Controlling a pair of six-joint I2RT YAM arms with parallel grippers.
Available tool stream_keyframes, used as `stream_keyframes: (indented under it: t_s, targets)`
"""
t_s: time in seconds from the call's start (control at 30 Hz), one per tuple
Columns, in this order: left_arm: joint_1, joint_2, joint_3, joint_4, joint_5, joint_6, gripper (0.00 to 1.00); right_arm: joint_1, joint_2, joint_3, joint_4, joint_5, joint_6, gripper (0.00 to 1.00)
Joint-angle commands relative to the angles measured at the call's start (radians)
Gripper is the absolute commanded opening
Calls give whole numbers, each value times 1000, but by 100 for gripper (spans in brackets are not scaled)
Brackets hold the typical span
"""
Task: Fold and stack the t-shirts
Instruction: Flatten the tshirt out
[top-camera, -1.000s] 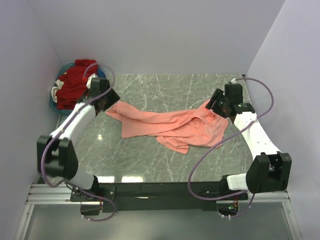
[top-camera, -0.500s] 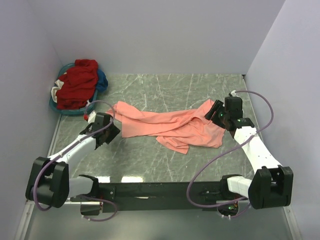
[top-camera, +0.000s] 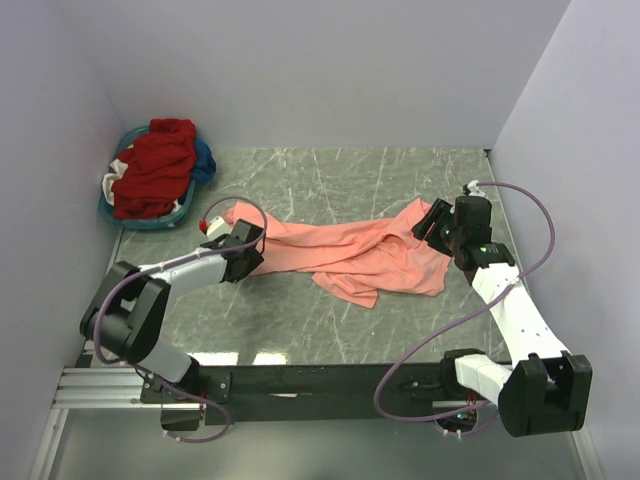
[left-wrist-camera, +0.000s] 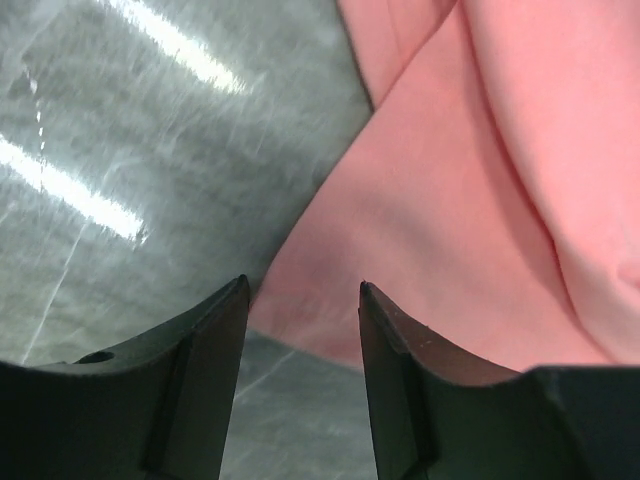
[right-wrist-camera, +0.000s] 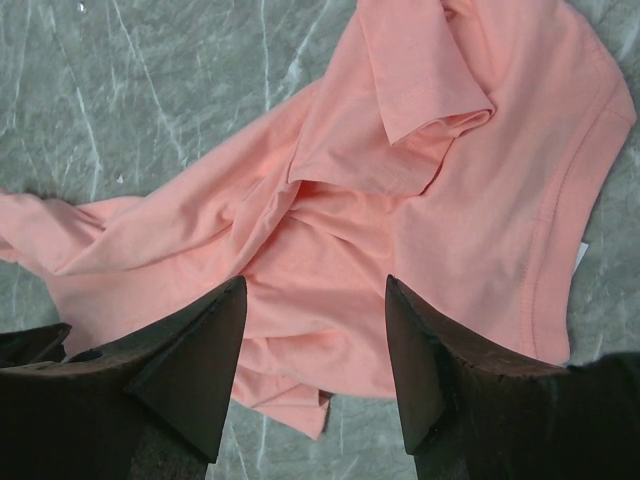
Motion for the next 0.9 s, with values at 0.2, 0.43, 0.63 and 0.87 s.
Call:
stream_keyframes:
  t_s: [0.2, 0.43, 0.63, 0.87]
  targets:
    - [-40, 123, 78, -53, -117, -28, 33, -3, -11, 14, 8, 2, -18, 64]
    - [-39, 13, 70, -108, -135, 1, 2, -3, 24, 18, 16, 13, -19, 64]
    - [-4, -210, 38, -152, -126, 30, 1, -5, 122, 27, 48, 33, -8, 64]
    - [70, -388, -12, -153, -33, 85, 1, -3, 311, 135, 77, 37, 21, 62]
